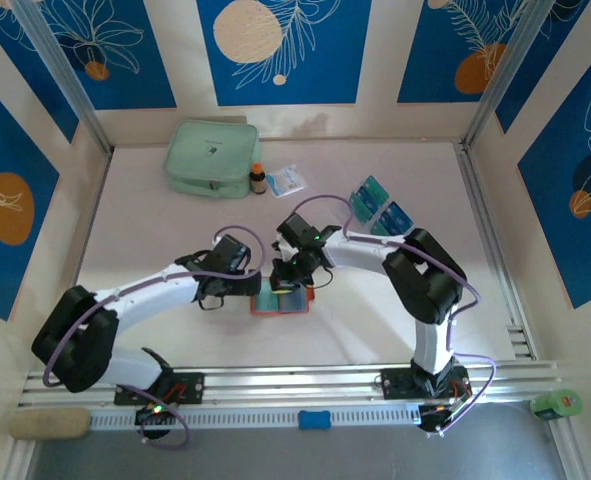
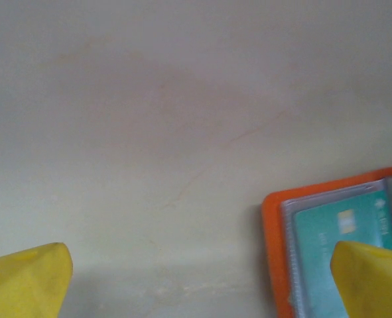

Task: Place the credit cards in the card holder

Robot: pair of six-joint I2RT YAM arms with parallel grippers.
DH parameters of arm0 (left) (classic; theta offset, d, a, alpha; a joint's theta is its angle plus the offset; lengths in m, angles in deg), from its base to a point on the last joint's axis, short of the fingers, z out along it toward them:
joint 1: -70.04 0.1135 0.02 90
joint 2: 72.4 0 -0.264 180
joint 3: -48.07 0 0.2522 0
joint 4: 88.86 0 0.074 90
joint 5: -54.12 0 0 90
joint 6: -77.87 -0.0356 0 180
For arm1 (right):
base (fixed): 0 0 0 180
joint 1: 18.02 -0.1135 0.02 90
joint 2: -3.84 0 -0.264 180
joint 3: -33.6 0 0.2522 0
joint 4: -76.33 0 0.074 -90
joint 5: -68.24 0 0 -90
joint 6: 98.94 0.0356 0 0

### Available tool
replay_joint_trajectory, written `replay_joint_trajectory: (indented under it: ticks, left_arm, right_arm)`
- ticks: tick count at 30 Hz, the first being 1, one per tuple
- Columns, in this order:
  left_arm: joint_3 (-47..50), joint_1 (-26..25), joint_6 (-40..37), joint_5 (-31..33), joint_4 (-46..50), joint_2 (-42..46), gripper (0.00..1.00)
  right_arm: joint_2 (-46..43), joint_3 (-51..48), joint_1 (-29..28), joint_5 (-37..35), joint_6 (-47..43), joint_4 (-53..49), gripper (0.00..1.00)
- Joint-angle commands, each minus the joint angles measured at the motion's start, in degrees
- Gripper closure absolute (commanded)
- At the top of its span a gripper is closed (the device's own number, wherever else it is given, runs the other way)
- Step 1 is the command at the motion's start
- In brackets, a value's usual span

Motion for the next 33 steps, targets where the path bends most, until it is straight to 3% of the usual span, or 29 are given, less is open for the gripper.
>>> replay_joint_trajectory:
  ticks: [1,8,11,16,21,26,33]
  left_arm:
    - [-1.4,0.9,-1.2,-0.2,2.2,1.6,0.0]
    - [-1.4,1.2,-1.0,-0.5,1.7,1.9,0.0]
    - [-1.5,1.3,-1.1,-0.6,1.6,1.7,0.0]
    - [-1.4,1.3,-1.0,-0.7,1.3,1.7,0.0]
    - [-1.2,1.3,-0.9,-0.8,1.2,1.8,0.0]
    - [-1.0,1.4,-0.9,-1.0,0.7,1.7,0.0]
    - [-1.1,1.4,-1.3,-1.4,0.0,0.5,0.0]
  right_arm:
    - [-4.9,-1.3,2.0,-3.2,-1.7,-4.5,0.88]
    - [-9.0,-5.5,5.2,-9.5,-3.3,-9.2,0.58]
    - [-9.0,-6.7,5.4,-11.0,-3.5,-10.2,0.52]
    - [-7.4,-7.8,5.3,-11.3,-3.3,-10.0,0.51]
    - [-4.7,-7.1,5.5,-11.1,-3.2,-9.4,0.63]
    - [-3.3,-5.6,7.2,-11.0,-2.2,-8.8,0.98]
    - [-4.2,-6.5,11.8,-11.0,-0.4,-7.6,1.0]
